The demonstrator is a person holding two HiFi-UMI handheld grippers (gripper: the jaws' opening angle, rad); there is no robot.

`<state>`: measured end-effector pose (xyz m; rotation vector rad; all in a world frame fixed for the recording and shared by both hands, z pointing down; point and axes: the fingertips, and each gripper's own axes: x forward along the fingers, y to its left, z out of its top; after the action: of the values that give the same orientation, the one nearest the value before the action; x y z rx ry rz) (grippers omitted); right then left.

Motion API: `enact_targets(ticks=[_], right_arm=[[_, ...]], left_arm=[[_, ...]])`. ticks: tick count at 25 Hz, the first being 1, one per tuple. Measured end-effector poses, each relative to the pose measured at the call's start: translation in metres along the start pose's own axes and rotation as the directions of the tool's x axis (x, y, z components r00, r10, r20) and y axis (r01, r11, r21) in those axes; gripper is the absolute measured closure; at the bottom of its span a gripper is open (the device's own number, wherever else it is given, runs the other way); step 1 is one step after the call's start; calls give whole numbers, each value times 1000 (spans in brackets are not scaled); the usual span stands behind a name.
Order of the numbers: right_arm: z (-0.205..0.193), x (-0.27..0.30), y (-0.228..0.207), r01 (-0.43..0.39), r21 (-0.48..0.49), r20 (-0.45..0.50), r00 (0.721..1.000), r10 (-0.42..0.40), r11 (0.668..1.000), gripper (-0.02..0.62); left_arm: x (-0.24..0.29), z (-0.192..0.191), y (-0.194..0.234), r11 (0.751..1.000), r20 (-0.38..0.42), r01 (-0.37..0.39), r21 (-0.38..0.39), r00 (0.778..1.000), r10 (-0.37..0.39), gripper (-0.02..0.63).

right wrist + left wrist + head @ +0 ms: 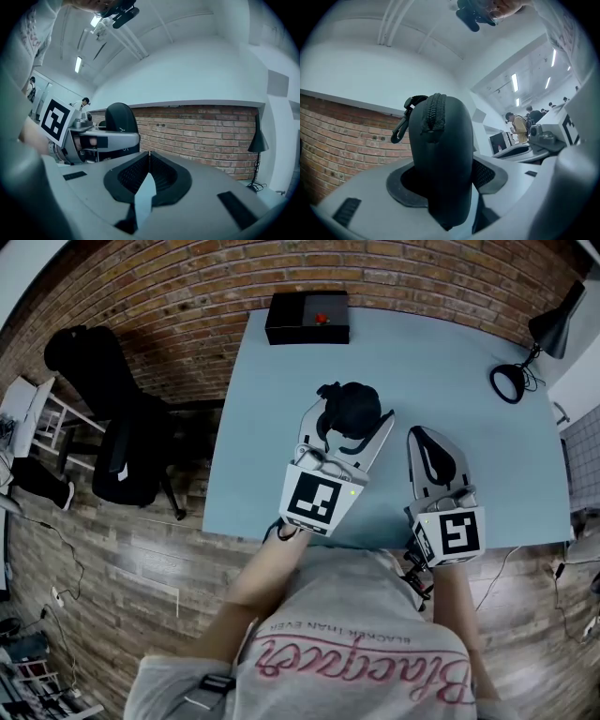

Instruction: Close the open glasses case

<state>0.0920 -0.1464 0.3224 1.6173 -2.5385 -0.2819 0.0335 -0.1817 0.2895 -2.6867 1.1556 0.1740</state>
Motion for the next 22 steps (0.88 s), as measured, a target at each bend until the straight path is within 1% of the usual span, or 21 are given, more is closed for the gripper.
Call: enact_targets(ticks=[8,14,18,22], right_arm=[[-3,-2,-1,18,8,-14,1000,-18,1000,572],[-2,-3,-1,18,-13,-17,1000,-19,1000,575],[0,-7,-2,39,-15,-12,999,-39,999,575],[3,-10,-2,44,-12,-13,999,-45,999,575]], left_arm=[[0,-3,-6,1000,-11,13,-1,1000,-13,344],[0,-4,-10,1000,-16,22,1,1000,-22,344],[-3,-4,-14,1000,-18,27,1,999,-27,344],[-6,-2,-13,1000,-20,20,-11,1000,-20,342]])
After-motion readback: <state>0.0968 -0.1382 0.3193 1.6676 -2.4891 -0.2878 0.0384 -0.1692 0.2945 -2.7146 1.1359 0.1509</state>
